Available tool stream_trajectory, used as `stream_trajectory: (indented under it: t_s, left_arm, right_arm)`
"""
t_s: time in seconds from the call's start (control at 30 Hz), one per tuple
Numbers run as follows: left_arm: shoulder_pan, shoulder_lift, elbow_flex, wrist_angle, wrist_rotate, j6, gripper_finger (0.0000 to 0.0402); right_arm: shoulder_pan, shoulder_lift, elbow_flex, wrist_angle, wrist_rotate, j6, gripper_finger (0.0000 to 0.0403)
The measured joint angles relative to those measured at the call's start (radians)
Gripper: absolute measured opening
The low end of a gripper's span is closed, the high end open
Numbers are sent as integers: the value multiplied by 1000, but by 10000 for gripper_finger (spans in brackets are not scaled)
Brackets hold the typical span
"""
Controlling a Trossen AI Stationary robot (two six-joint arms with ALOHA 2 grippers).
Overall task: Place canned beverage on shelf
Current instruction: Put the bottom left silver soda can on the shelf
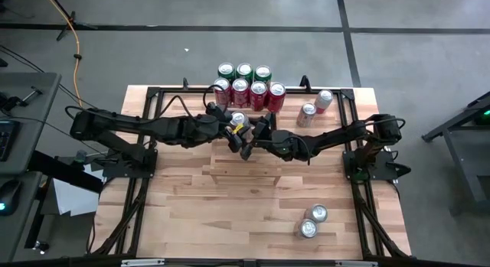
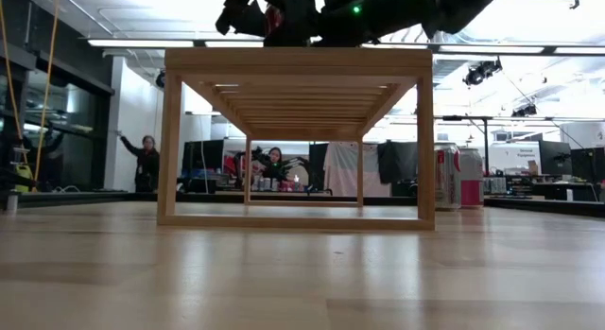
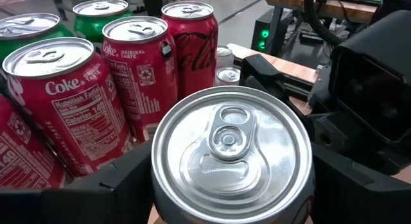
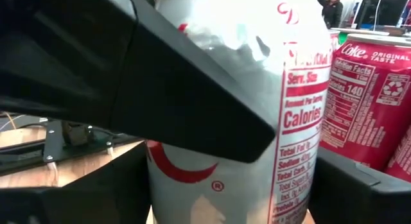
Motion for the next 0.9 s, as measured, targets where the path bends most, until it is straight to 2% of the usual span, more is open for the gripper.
stream_trajectory:
  t_s: [0.17,0.4,0.6,0.67,0.73,0.9]
  left_arm:
    - [1,-6,0,-30,-26,18,289]
    - [5,-69,-1,-142,-78,0,289]
    - [2,-189,-1,-210,28,65,289]
    - [14,-232,0,-212,88,93,289]
    - [47,-264,0,-224,201,123,289]
    - [188,-280,0,-223,630,207,289]
  right_arm:
    - [0,-6,0,-2,-4,7,332]
    - [8,-73,1,-73,-13,4,338]
    - [37,-202,1,-237,-7,3,340]
    - [47,-243,1,-280,-8,4,340]
    - [57,-280,0,-306,-7,12,340]
    - [80,-344,0,-336,-2,11,341]
